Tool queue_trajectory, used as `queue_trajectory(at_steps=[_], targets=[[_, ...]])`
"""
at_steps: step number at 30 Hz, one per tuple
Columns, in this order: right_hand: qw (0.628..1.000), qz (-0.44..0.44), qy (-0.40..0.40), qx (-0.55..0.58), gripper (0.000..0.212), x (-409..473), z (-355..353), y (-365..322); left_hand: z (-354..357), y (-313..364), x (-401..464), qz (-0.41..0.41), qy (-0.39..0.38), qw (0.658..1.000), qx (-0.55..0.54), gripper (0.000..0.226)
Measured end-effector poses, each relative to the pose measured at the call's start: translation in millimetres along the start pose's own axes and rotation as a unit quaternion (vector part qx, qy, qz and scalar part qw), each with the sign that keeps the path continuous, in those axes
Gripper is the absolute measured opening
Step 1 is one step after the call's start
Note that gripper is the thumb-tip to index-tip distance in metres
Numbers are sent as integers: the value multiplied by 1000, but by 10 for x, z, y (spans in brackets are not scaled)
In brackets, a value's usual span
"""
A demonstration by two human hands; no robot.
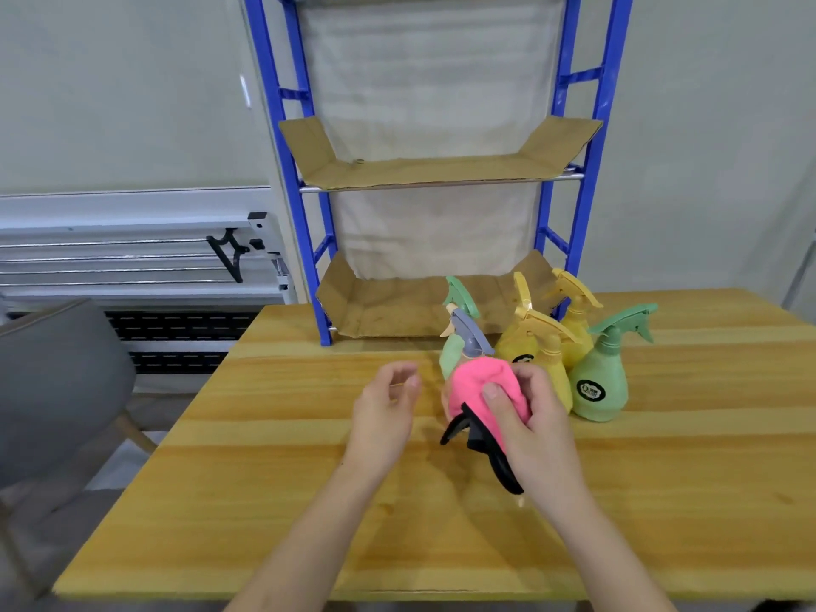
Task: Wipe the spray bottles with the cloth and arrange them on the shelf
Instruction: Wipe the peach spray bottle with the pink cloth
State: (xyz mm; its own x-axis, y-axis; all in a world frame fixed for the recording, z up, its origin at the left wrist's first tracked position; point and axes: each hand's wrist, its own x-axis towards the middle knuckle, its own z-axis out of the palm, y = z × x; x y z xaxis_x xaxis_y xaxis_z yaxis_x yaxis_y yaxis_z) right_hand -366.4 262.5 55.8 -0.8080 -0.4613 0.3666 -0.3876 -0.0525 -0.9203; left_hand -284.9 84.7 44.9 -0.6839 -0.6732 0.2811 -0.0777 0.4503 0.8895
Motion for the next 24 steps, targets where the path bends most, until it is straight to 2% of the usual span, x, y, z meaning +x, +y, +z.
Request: queue_trajectory(at_steps=[3,8,13,16,21,24], targets=[[999,-2,-40,18,8,-6,373,-40,-368,-154,-155,13,19,999,46,18],[990,-16,-139,31,3,-2,1120,-205,-1044,-440,-429,-27,64,993,101,22],[961,-20,-277,1,5,-34,1881,-304,-1735,-675,-677,-77,136,980,123,21],[942,-39,-333,-34,4,-39,2291,-376,-2064,-755,-796,-101,184,968,137,20],[917,-70,-379,-103,17,-59,2910,-357,-2431,-866,-891,-136,216,952,168,21],[897,-58,-403,-170,37,-68,3019,-242,-2498,-934,-889,-143,218,950,174,22]])
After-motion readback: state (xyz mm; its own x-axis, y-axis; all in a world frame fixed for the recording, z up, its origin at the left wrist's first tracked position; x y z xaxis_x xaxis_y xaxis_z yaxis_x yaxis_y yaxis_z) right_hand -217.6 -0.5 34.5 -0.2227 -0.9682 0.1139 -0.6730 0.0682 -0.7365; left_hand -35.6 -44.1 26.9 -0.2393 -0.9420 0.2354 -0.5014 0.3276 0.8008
